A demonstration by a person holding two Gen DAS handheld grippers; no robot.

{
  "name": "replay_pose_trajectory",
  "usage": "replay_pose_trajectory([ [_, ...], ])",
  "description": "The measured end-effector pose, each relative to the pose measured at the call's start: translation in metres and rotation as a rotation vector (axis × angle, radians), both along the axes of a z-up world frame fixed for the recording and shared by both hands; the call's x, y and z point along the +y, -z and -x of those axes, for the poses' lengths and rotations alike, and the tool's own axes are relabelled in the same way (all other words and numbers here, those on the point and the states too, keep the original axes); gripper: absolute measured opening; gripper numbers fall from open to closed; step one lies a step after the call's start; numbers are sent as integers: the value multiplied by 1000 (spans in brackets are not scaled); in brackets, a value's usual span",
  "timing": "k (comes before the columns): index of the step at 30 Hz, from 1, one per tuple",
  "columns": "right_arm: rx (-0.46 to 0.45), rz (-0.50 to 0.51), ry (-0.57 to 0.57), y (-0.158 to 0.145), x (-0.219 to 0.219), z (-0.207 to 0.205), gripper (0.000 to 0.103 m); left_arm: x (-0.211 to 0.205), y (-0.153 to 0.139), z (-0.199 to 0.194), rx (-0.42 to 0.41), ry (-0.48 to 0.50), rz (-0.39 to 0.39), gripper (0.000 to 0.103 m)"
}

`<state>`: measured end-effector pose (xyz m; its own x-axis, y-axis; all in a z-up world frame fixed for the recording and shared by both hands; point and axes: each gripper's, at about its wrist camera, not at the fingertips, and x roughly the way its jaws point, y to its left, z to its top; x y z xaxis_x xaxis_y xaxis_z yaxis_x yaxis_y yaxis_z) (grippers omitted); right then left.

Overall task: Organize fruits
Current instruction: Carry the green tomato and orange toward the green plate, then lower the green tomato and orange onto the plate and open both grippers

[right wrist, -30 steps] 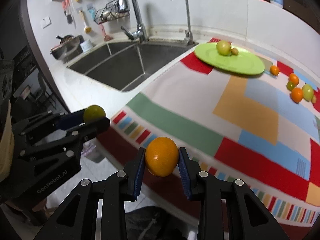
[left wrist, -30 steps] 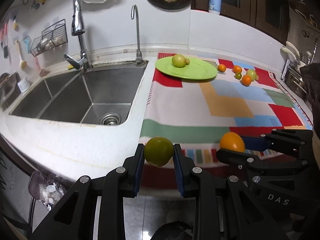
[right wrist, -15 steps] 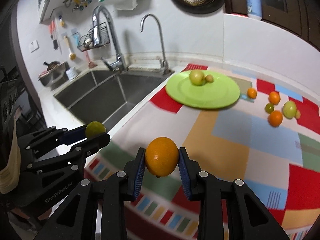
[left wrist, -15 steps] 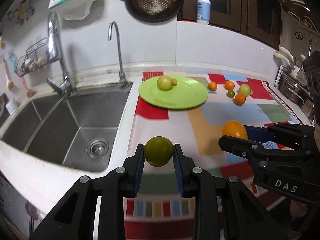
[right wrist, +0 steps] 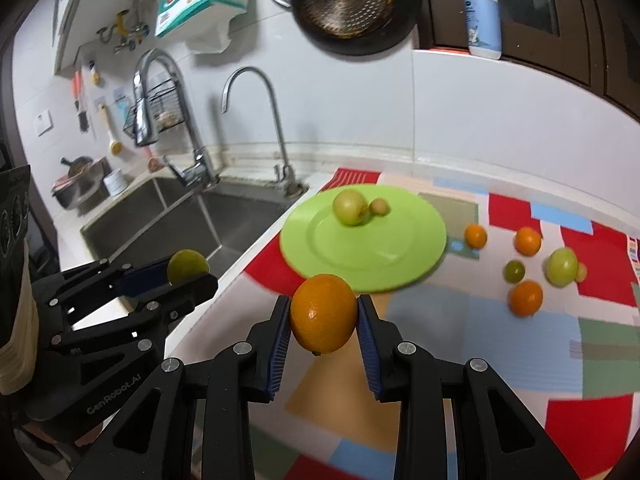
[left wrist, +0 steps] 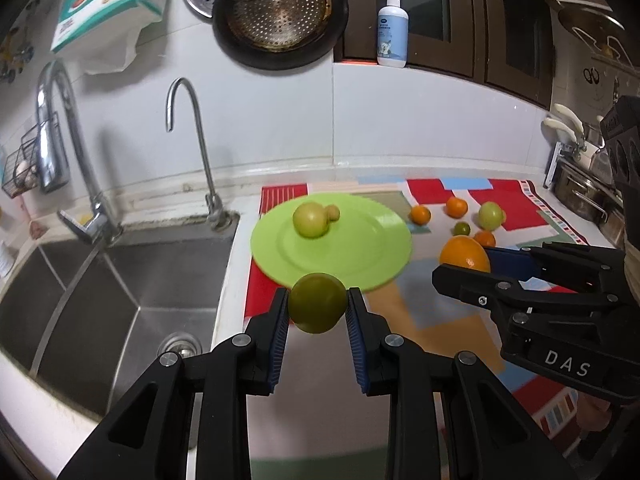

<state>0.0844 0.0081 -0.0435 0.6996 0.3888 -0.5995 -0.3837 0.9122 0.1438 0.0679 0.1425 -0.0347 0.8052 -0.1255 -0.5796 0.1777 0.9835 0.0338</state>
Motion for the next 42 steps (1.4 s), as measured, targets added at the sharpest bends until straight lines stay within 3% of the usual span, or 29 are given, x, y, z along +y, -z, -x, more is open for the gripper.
replay_pose_trajectory([
  [8,-24,5,33,-7,-1,-45,34,0,-3,-50,-15,35,2,29],
  [15,-10,16,30,0,3,-86,34,0,7,-95,20,37,-1,29],
  [29,96,14,22,50,0,-166,34,-7,56,-165,139,20,-36,29],
  [39,154,10,21,77,0,-197,34,-11,77,-189,186,13,-37,29],
  [41,149,15,31,78,0,-198,35,-10,76,-189,175,10,-42,33],
  [42,148,15,32,77,0,-198,40,-9,75,-188,170,5,-46,38],
])
